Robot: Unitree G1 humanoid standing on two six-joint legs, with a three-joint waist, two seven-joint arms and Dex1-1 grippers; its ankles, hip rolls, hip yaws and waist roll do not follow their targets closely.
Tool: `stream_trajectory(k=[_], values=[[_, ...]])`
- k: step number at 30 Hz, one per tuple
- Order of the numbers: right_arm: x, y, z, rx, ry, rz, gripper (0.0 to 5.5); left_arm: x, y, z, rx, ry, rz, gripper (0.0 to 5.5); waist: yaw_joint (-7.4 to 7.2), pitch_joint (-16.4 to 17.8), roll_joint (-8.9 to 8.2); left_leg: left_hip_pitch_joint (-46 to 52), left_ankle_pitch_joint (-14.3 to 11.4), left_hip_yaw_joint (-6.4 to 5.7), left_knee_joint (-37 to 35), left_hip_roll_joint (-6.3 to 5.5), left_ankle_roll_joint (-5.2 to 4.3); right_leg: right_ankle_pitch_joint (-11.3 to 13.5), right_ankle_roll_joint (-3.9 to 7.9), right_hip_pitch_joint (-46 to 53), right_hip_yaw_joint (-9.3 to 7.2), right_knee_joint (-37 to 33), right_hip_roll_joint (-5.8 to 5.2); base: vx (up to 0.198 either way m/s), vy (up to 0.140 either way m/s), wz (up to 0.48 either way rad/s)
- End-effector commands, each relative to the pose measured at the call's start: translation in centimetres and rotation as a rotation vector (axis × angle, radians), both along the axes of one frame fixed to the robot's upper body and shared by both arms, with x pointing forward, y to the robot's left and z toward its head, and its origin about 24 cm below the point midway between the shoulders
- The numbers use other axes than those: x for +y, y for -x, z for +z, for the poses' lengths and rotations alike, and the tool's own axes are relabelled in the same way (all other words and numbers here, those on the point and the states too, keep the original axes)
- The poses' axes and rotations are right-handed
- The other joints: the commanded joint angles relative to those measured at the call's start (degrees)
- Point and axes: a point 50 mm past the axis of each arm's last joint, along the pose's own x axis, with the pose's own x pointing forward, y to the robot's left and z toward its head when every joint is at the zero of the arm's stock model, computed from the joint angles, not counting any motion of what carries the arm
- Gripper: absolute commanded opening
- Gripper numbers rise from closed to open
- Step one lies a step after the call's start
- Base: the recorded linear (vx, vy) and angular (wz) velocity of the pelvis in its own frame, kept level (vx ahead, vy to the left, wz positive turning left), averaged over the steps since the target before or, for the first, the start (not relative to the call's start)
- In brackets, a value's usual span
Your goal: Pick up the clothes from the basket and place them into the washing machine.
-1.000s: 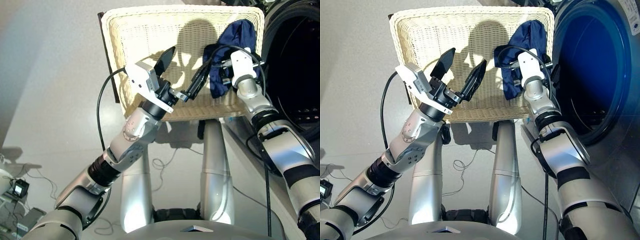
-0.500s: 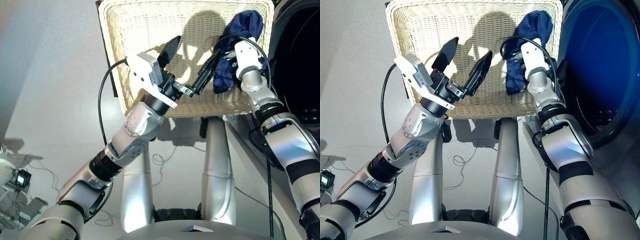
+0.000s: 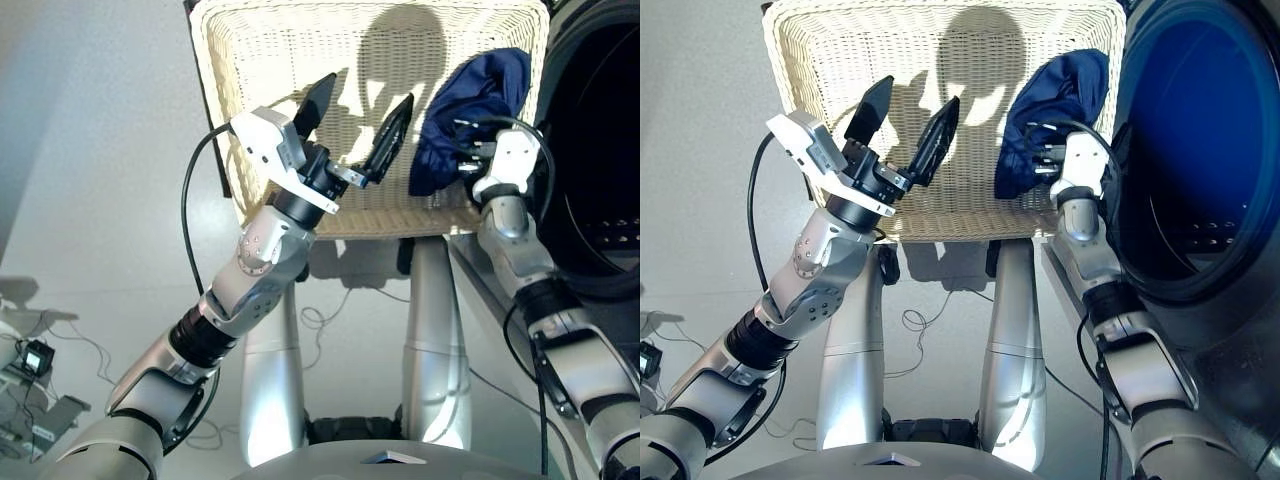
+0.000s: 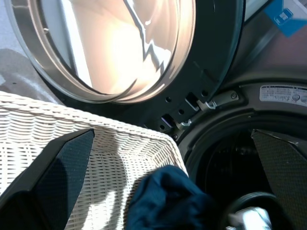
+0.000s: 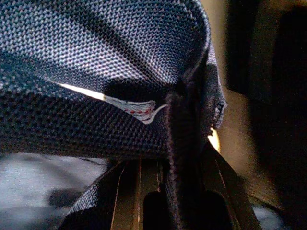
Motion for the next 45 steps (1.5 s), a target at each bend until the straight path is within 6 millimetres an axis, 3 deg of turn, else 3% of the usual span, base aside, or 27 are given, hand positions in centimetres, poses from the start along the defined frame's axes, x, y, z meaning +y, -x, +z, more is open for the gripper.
stream_trajectory(k=[1,5,13,18,20,27,35,40,45], values=[[-4.1,1.9,1.2,-0.160,-0.112,-0.275,0.00,1.1,2.2,2.2,-0.143,0.083,-0.013,5.50,-1.09,-0.9,-0.54,-0.3,-9.6,0.37,12.2,2.07,-0.58,9.6,3.13,0.9,-0.29,-8.9,0.97,0.000,0.000,0.000],[-7.1,2.4,1.9,-0.219,-0.212,-0.487,0.00,1.0,2.2,2.3,-0.133,0.107,-0.019,5.50,-0.89,-0.9,-0.37,-0.2,-10.1,0.25,12.5,2.00,-0.63,9.3,3.14,1.0,-0.33,-8.5,1.03,0.000,0.000,0.000],[-11.4,2.8,4.6,-0.278,-0.276,-0.714,0.00,0.4,2.2,2.6,-0.139,0.114,-0.035,5.50,-0.07,-0.9,0.13,0.0,-10.4,0.12,12.7,2.10,-0.77,9.1,3.05,1.2,-0.35,-8.2,0.98,0.000,0.000,0.000],[-13.0,2.9,6.3,-0.258,-0.175,-0.802,0.00,0.3,2.1,2.7,-0.145,0.122,-0.025,5.50,0.48,-0.9,0.37,0.0,-10.3,-0.12,12.7,1.96,-0.75,9.1,3.02,1.3,-0.39,-8.3,0.88,0.000,0.000,0.000],[-14.8,3.7,6.9,-0.268,-0.247,-0.897,0.00,0.1,2.0,2.8,-0.141,0.123,-0.032,5.50,0.82,-0.9,0.53,0.3,-10.3,-0.28,12.7,1.86,-0.81,8.9,2.97,1.5,-0.46,-8.1,0.70,0.000,0.000,0.000],[-18.2,5.2,7.7,-0.290,-0.467,-0.967,0.00,-0.1,2.0,2.9,-0.127,0.114,-0.053,5.50,1.44,-0.9,1.12,0.3,-10.5,-0.28,12.7,1.80,-0.87,8.9,3.03,1.6,-0.36,-8.0,0.48,0.000,0.000,0.000],[-20.0,6.5,10.1,-0.512,-0.800,-0.940,0.00,0.0,1.8,2.7,-0.093,0.120,-0.049,5.50,1.23,-0.9,1.05,0.3,-10.7,-0.22,12.8,2.04,-1.05,9.0,3.10,1.5,-0.32,-8.1,0.42,0.000,0.000,0.000],[-20.5,7.0,11.4,-0.570,-0.823,-0.923,0.00,0.1,1.8,2.7,-0.097,0.110,-0.044,5.50,1.23,-0.9,1.06,0.2,-10.9,-0.13,12.9,2.05,-1.06,8.9,3.12,1.4,-0.21,-8.2,0.47,0.000,0.000,0.000],[-20.6,7.7,14.1,-0.680,-0.764,-0.875,0.00,0.6,1.8,2.8,-0.111,0.102,-0.029,5.50,1.07,-0.9,1.15,-0.3,-11.0,-0.17,13.4,2.18,-1.14,8.6,3.19,0.8,-0.13,-7.6,0.57,0.000,0.000,0.000]])
